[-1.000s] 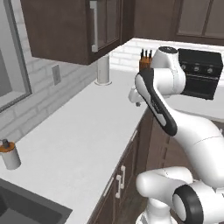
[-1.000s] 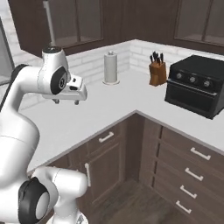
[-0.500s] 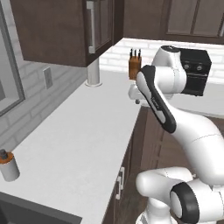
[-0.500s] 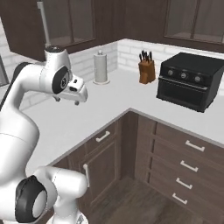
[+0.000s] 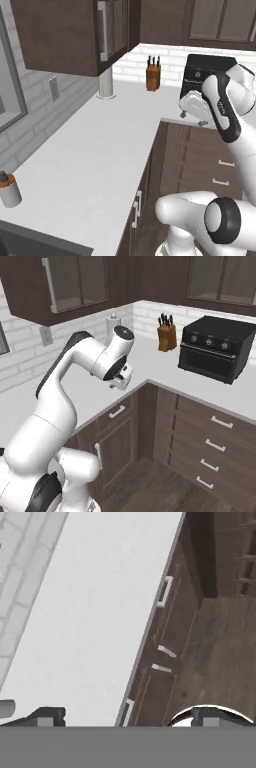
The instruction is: Take a straw from the drawer in front and place it inside the glass cup on the dining counter.
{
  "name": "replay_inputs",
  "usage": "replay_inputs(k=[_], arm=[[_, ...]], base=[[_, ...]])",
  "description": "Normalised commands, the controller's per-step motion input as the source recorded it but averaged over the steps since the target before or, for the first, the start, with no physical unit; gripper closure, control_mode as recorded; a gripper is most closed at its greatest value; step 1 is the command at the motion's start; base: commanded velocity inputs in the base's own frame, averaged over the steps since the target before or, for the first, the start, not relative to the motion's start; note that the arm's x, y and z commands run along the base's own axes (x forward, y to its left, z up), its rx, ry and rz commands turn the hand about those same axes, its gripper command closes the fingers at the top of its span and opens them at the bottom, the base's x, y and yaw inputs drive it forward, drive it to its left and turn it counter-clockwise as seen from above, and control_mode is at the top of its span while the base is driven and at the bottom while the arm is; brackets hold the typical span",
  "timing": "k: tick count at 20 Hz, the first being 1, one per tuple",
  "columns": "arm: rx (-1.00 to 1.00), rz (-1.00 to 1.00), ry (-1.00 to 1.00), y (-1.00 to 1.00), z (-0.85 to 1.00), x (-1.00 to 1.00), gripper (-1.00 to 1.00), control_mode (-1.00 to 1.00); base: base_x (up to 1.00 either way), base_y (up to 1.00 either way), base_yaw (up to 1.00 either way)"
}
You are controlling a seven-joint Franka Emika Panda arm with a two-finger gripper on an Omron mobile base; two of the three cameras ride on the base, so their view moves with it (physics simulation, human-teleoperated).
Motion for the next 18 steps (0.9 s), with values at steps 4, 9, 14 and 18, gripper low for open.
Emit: replay_inputs(k=[4, 9, 14, 18], arm=[[0.40, 0.00, 0.00, -0.79, -0.64, 0.11, -1.00, -1.00], [0.31, 0.00, 0.00, -0.41, -0.73, 0.20, -1.00, -1.00], [0.24, 0.00, 0.00, -0.07, -0.74, 0.30, -1.00, -1.00], [0.18, 0.00, 0.00, 0.00, -0.76, 0.46, -1.00, -1.00]], base=[[0.00, 0.00, 0.00], [0.00, 0.00, 0.00], [0.00, 0.00, 0.00], [0.00, 0.00, 0.00]])
